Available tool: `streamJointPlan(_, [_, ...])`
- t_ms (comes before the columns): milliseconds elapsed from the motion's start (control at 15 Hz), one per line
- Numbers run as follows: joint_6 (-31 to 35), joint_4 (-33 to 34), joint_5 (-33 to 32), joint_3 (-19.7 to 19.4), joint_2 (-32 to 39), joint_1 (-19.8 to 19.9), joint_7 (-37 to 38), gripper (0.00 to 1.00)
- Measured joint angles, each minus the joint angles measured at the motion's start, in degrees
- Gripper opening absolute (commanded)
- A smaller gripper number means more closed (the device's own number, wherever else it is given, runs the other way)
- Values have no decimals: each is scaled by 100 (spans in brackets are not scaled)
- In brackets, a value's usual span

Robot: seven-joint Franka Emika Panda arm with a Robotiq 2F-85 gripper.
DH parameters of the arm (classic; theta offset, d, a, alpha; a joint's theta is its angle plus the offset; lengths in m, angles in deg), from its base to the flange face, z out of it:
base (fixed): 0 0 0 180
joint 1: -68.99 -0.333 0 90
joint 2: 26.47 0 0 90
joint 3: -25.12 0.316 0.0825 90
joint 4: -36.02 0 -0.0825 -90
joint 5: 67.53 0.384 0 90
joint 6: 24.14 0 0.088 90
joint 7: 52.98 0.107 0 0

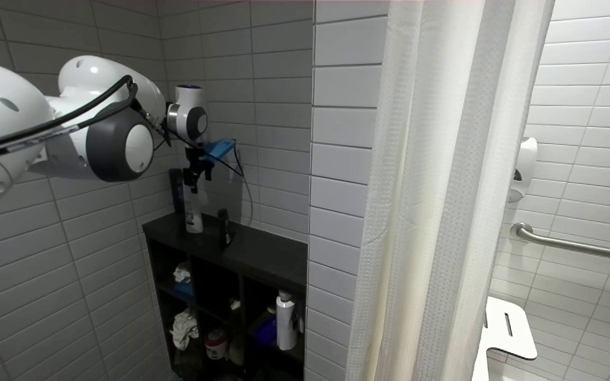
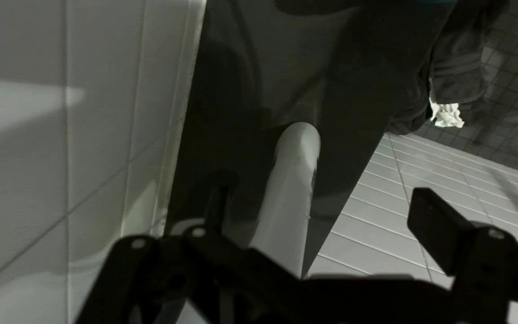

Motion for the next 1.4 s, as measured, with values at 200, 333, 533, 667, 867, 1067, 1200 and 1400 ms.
streamJointPlan(200, [54,8,0,0,0,-14,-539,100])
streamJointPlan(333, [65,24,0,3,0,-27,-807,100])
streamJointPlan(533, [89,70,0,44,0,-37,-1138,100])
streamJointPlan(667, [95,108,0,87,0,-45,-1299,100])
streamJointPlan(867, [94,165,0,144,0,-74,-1450,100])
streamJointPlan(1067, [76,202,24,225,0,-85,-1549,100])
streamJointPlan(1200, [39,220,52,284,4,-82,-1576,100])
streamJointPlan(1400, [-41,230,95,354,16,-70,-1614,100])
